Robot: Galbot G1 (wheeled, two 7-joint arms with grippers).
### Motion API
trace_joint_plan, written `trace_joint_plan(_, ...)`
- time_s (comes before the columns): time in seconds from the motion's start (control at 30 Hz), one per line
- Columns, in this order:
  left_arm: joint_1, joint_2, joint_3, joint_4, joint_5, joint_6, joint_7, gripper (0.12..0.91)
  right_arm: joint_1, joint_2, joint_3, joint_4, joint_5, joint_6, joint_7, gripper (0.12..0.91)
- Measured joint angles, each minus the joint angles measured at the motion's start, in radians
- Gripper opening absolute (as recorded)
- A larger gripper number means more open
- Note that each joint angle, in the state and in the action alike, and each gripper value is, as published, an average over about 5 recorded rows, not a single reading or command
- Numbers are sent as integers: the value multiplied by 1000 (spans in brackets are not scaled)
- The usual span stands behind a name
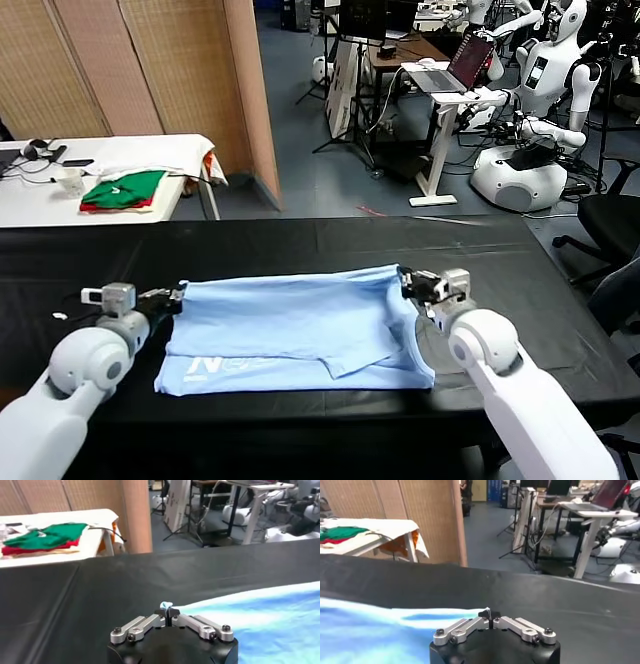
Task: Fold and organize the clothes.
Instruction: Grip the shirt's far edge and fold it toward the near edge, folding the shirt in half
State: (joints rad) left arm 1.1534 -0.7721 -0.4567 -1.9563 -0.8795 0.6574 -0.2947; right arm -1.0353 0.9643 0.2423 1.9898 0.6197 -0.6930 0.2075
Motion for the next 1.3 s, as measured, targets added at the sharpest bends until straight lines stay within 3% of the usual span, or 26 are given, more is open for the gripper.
trace_joint_plan(0.17,79,-10,-34,-69,29,13,-2,180,-87,-23,22,68,-22,-41,3,141)
trace_joint_plan(0.43,231,-33,-98,-153,80,20,3,180,-185,-23,17,102,-25,-44,6,141)
trace_joint_plan(1.0,353,-69,-132,-172,129,52,-8,181,-256,-10,27,144,-27,-44,5,157)
trace_joint_plan(1.07,363,-77,-132,-179,136,63,-22,215,-262,-11,32,154,-26,-44,5,211)
trace_joint_plan(1.13,374,-87,-136,-190,149,73,-35,285,-270,-14,40,167,-22,-44,5,316)
trace_joint_plan(1.3,413,-119,-154,-226,206,79,-39,593,-295,-28,74,219,16,-44,7,615)
